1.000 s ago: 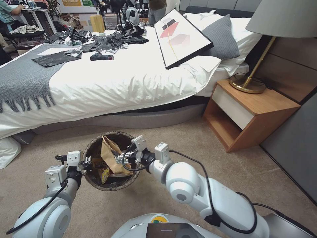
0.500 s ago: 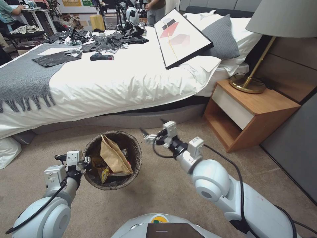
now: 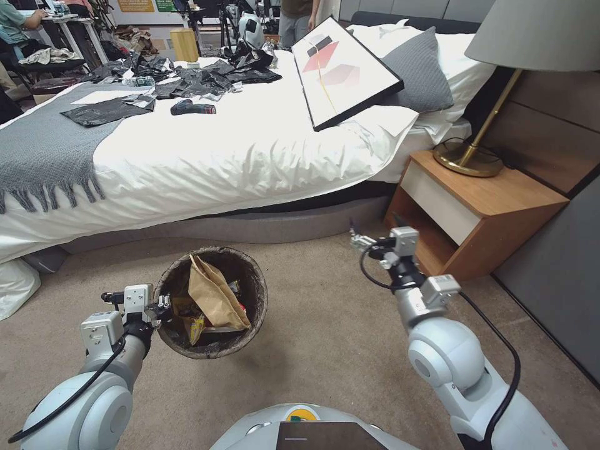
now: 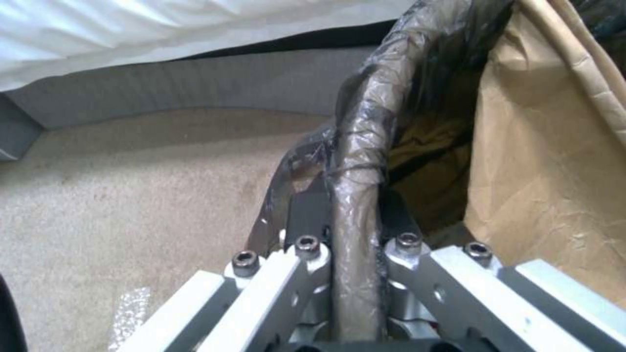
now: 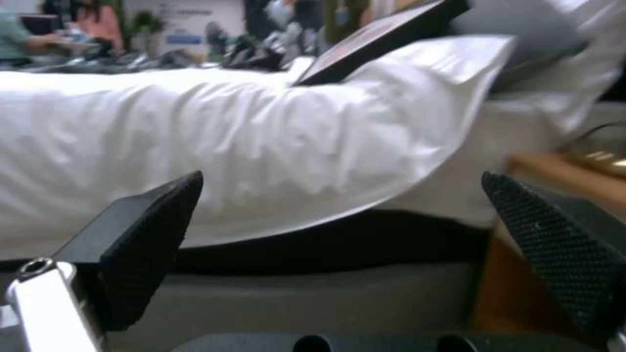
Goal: Pick up the trash bin, then pick up the garbage from the floor and place it into the trash bin.
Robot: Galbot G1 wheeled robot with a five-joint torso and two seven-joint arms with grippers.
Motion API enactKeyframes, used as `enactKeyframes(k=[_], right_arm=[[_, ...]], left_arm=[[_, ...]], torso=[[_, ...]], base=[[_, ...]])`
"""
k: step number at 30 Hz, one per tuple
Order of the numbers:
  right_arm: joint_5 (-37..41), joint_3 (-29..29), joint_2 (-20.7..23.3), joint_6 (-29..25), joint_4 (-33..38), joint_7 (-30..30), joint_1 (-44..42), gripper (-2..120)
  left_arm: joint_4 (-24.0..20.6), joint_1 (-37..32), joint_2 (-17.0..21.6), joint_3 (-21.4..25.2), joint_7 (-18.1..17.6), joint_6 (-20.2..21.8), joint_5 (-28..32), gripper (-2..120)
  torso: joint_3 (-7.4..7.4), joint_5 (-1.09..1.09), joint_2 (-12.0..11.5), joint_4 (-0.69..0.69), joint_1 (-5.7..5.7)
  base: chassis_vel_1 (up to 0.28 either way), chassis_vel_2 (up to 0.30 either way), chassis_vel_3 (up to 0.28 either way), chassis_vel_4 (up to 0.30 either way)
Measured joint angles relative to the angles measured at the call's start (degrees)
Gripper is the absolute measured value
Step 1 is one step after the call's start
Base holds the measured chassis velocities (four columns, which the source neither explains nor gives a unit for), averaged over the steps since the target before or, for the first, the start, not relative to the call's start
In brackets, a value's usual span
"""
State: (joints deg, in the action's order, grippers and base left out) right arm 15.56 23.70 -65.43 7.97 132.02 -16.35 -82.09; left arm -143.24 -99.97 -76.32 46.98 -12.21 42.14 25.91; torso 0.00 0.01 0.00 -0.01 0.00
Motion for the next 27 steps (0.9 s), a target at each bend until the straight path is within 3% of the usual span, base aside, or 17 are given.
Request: enactKeyframes(k=[1, 3, 9, 27], right_arm=[[0.0, 0.0, 0.0, 0.0, 0.0, 0.0, 0.0, 100], [-5.1, 3.1, -4.4, -3.0, -0.2, 1.5, -3.1, 100], [-8.3, 4.9, -9.4, -5.3, 1.0, 2.9, -8.4, 100], [-8.4, 5.8, -10.9, -5.7, 1.3, 2.7, -9.2, 100]], left_arm=[[0.0, 0.0, 0.0, 0.0, 0.0, 0.0, 0.0, 3], [0.0, 0.0, 0.0, 0.1, 0.0, 0.0, 0.0, 3], [0.0, -0.1, -0.2, 0.5, -0.1, 0.0, 0.1, 3], [0.0, -1.3, -1.2, 0.8, -0.3, 0.0, 0.0, 3]], torso=[[0.00, 0.00, 0.0, 0.00, 0.00], [0.00, -0.01, 0.0, 0.01, 0.00], [0.00, -0.01, 0.0, 0.01, 0.00], [0.00, -0.01, 0.0, 0.01, 0.00]], base=[[0.000, 0.000, 0.000, 0.000], [0.000, 0.000, 0.000, 0.000], [0.000, 0.000, 0.000, 0.000], [0.000, 0.000, 0.000, 0.000]])
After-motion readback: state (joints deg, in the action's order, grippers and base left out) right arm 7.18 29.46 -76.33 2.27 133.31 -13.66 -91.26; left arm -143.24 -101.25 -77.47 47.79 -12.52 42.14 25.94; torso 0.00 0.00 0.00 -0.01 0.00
